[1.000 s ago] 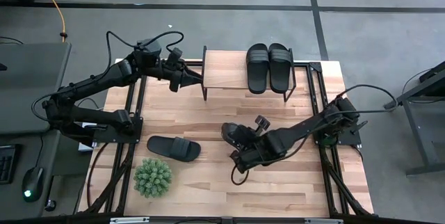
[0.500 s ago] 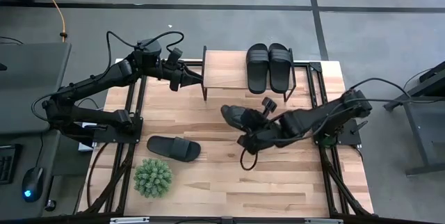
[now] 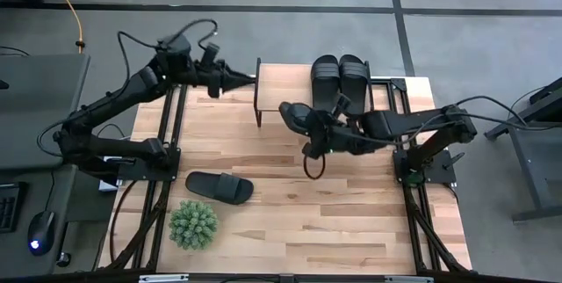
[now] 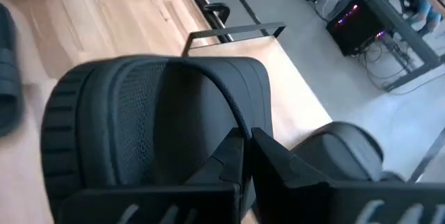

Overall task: Pick and place slides into the shelf
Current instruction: Put the black slipper on the shelf

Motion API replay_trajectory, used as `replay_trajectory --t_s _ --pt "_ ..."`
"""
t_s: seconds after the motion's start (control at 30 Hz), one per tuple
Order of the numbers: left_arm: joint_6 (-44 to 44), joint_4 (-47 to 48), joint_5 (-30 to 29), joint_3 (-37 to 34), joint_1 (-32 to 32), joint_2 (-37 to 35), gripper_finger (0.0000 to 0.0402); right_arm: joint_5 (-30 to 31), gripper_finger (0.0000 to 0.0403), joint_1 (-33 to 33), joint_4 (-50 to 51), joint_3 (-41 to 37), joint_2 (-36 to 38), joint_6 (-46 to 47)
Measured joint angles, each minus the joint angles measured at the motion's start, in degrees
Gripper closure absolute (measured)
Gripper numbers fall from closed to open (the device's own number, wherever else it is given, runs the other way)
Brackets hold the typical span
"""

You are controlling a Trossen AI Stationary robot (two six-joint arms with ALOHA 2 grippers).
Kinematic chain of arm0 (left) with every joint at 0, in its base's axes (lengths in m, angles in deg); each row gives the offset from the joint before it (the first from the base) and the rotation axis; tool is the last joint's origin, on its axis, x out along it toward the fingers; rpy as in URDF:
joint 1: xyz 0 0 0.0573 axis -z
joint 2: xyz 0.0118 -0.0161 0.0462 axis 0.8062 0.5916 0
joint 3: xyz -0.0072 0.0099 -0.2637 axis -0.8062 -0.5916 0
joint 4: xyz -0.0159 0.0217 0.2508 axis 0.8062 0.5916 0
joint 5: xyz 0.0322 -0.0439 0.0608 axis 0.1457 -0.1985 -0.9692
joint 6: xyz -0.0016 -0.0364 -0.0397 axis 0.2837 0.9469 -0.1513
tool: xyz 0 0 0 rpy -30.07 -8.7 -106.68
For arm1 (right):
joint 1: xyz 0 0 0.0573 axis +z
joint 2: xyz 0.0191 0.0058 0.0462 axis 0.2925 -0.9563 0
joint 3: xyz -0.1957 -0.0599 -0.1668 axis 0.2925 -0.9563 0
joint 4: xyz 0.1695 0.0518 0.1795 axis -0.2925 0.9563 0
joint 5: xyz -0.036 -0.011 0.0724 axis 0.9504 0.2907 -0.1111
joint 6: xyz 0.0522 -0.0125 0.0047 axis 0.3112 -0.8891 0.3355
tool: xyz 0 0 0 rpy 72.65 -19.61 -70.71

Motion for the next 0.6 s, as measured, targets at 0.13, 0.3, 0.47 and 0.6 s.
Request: replay_trajectory --t_s 0.13,0.3,0.47,0.6 --pt "-0.03 0.3 1.67 2.6 -4.5 0.19 0.0215 -1.48 0.0403 -3.8 -3.07 0.0 0.0 -7.38" --pt "0.04 0.54 4.88 3.23 -8.1 0.33 0.0215 -3.65 0.0403 -8.77 -8.93 0.0 0.0 -17.44" --pt "0.01 1.6 5.56 3.23 -8.38 0.37 0.0215 -6.46 0.0403 -13.31 -12.23 0.0 0.0 -23.0" --pt "0.01 2.36 5.57 3.23 -8.36 0.39 0.0215 -6.47 0.0403 -15.87 -13.32 0.0 0.0 -27.66"
